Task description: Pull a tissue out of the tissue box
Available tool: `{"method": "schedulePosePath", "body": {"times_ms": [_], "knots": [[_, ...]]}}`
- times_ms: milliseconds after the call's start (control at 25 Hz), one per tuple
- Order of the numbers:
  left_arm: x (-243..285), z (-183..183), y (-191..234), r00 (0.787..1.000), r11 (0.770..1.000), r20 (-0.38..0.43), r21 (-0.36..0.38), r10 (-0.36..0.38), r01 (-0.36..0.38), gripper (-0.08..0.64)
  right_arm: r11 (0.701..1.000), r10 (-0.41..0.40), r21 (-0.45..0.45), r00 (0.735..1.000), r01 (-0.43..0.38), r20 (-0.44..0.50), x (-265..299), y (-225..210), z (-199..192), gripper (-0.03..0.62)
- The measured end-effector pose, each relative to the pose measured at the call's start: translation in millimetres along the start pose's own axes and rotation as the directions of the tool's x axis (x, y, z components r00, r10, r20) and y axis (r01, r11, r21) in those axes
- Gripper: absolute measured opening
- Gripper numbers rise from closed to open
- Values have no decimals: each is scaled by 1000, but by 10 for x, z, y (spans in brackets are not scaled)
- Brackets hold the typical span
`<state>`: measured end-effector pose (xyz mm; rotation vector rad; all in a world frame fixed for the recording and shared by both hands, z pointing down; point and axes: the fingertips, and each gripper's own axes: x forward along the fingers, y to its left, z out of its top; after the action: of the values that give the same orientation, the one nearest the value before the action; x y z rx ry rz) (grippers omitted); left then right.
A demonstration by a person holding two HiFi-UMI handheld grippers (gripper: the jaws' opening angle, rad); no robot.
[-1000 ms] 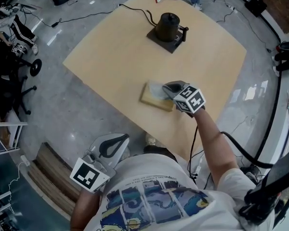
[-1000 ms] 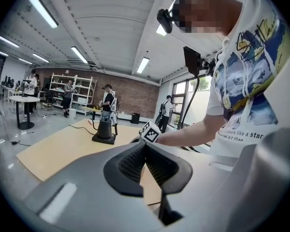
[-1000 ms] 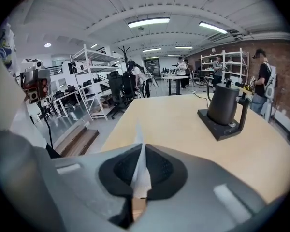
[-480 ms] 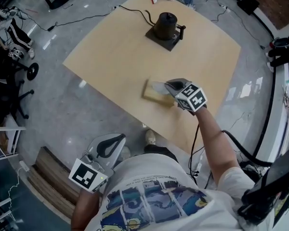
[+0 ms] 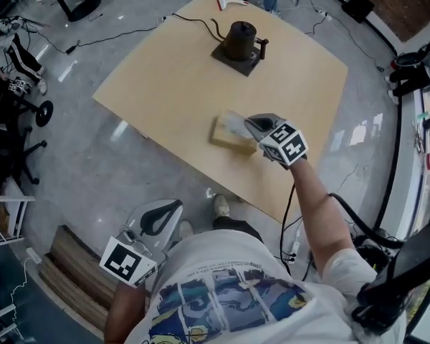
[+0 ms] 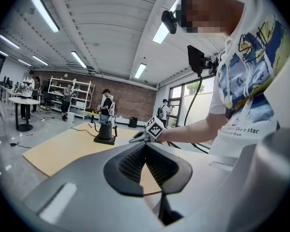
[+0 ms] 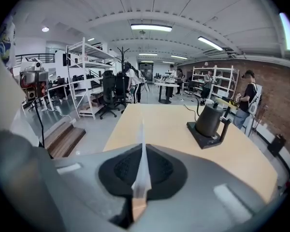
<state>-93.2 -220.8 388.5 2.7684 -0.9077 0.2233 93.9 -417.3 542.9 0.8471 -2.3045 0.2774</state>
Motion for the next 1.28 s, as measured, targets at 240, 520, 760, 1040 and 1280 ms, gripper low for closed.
{"method": "schedulePosePath", "body": {"times_ms": [240,520,760,1040,1280], "knots": [[-145,-19,-35,1000,1000,10,7,-15,15,3,999,-48,-12,998,49,33,-170,44,184,3],[-271,-4,-105,999,998,17,33,-46,45,3,995,-98,-26,993,100,72,-424,184,347,3],[-417,-16,-141,997,996,14,51,-80,79,3,993,-117,-15,987,119,111,-670,517,501,3],[-557,-94,-269,989,987,13,61,-150,149,3,990,-133,-17,979,137,153,-962,1066,600,3],[-681,-181,-390,981,978,17,75,-195,193,3,990,-132,-31,974,140,184,-1148,1533,651,3]]}}
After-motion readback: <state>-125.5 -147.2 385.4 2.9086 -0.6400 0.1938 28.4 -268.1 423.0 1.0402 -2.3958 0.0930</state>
